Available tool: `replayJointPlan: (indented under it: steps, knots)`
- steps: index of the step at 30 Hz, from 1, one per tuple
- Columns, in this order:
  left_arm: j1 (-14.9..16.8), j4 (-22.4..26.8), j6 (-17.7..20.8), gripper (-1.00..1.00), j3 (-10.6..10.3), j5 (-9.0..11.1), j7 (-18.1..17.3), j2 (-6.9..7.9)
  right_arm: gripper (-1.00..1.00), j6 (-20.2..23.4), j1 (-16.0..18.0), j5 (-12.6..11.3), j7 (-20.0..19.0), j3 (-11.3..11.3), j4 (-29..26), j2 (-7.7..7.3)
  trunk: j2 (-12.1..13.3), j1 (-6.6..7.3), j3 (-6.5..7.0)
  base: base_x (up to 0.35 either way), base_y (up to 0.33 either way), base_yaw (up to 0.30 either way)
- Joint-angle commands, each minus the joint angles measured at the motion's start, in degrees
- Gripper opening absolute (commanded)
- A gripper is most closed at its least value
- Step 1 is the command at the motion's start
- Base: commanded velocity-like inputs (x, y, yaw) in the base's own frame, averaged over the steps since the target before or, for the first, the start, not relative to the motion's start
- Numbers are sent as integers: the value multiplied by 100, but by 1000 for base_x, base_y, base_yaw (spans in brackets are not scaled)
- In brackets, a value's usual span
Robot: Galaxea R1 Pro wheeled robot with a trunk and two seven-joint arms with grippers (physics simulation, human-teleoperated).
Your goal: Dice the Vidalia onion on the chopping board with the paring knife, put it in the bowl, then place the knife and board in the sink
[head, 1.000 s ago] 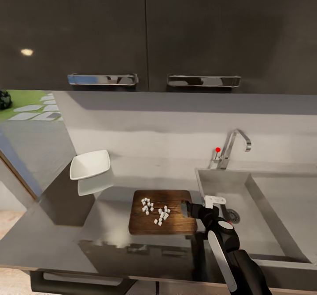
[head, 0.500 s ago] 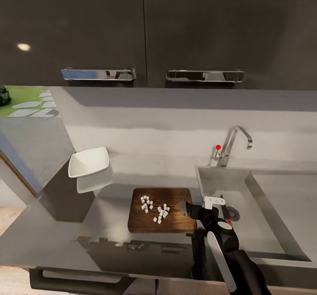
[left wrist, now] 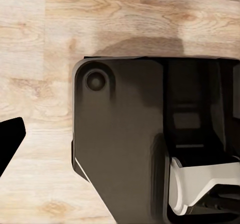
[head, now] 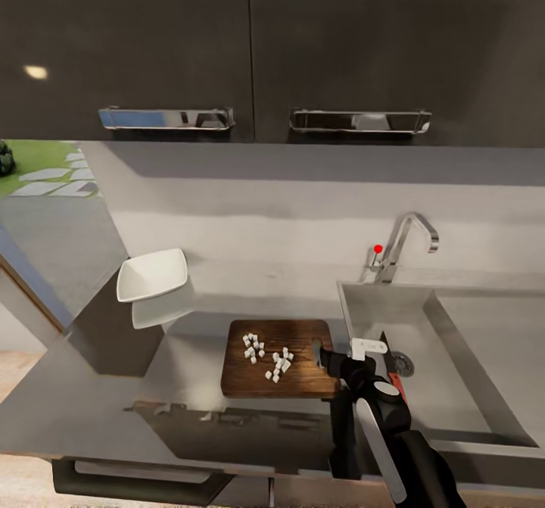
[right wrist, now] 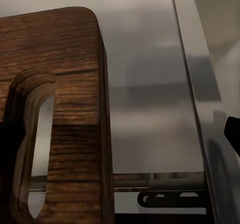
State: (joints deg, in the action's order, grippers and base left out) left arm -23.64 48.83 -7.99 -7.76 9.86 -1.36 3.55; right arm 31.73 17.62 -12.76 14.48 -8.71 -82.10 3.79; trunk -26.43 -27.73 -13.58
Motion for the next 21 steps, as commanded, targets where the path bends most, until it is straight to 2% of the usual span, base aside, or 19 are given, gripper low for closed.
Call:
replayJointPlan:
  steps: [1,21]
  knots:
    - [0,4,-10,100,-15,60,-13,6,100,17,4,-60,55,-8,-8,-1,-10,-3,-19,0,0,0]
    - [0,-1,-10,100,-15,60,-13,6,100,18,4,-60,55,-8,-8,-1,-10,-3,-205,0,9,0]
